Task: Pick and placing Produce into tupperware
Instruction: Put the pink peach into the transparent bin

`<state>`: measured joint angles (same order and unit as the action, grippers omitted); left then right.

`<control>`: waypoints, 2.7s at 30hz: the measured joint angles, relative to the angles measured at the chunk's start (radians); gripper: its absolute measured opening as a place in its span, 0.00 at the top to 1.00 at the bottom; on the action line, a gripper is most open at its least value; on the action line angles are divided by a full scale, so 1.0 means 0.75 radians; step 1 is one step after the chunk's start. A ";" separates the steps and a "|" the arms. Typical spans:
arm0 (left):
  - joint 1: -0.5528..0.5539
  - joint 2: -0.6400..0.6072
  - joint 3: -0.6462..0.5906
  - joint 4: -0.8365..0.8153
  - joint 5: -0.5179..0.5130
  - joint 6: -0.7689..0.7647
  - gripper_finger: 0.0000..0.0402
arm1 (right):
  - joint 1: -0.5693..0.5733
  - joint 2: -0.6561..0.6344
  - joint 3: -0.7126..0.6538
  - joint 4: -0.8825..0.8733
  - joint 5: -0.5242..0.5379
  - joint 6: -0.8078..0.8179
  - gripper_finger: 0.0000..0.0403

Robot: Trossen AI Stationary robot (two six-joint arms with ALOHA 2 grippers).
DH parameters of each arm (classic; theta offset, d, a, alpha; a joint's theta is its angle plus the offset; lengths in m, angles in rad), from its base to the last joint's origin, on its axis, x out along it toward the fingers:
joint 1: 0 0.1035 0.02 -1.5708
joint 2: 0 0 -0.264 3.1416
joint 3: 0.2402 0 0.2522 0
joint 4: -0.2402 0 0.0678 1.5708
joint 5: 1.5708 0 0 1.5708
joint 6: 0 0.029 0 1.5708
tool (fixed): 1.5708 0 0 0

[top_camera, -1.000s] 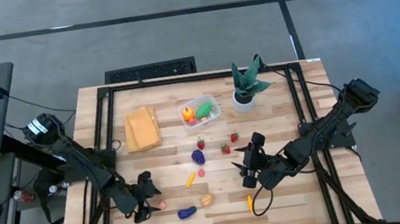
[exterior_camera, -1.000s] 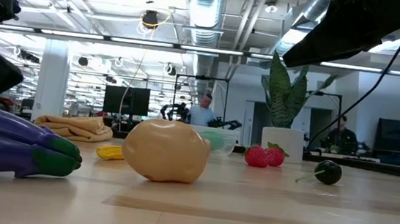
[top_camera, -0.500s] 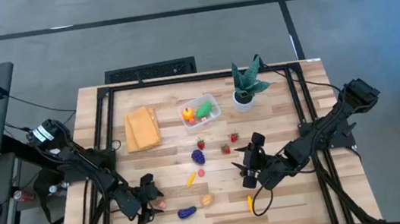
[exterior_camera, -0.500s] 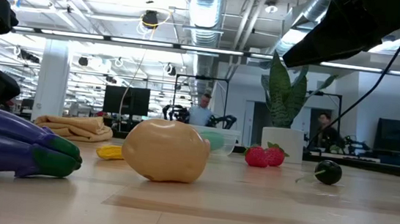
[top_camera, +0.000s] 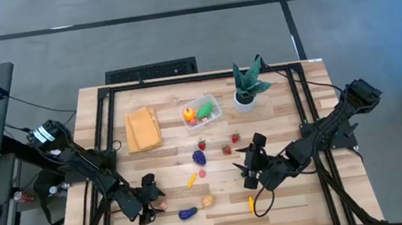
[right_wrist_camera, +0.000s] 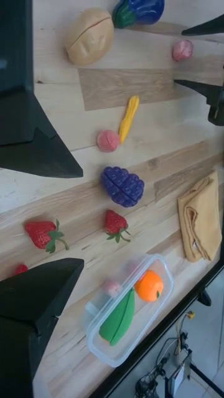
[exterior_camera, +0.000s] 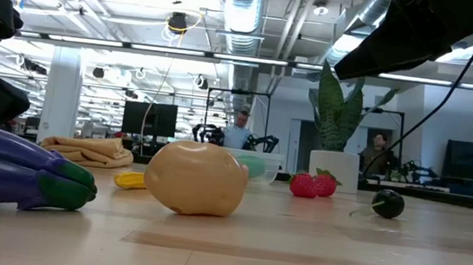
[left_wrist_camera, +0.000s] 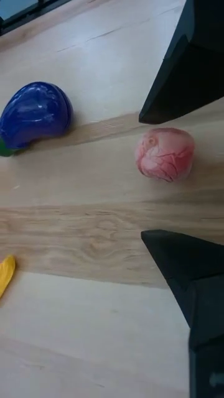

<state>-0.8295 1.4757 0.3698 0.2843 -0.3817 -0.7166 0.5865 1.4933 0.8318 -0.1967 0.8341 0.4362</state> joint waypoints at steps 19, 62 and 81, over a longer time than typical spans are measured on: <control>0.001 0.000 -0.001 -0.007 0.040 0.020 0.52 | 0.000 0.001 0.000 -0.001 -0.001 0.001 0.46; 0.000 -0.005 0.002 -0.087 0.065 0.004 0.70 | 0.000 0.001 0.000 0.005 0.000 0.001 0.46; 0.088 -0.006 -0.002 -0.075 0.010 0.219 0.70 | 0.000 0.001 0.000 0.005 0.000 0.001 0.46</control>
<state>-0.7633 1.4712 0.3683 0.2283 -0.3744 -0.5520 0.5865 1.4937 0.8318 -0.1931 0.8340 0.4366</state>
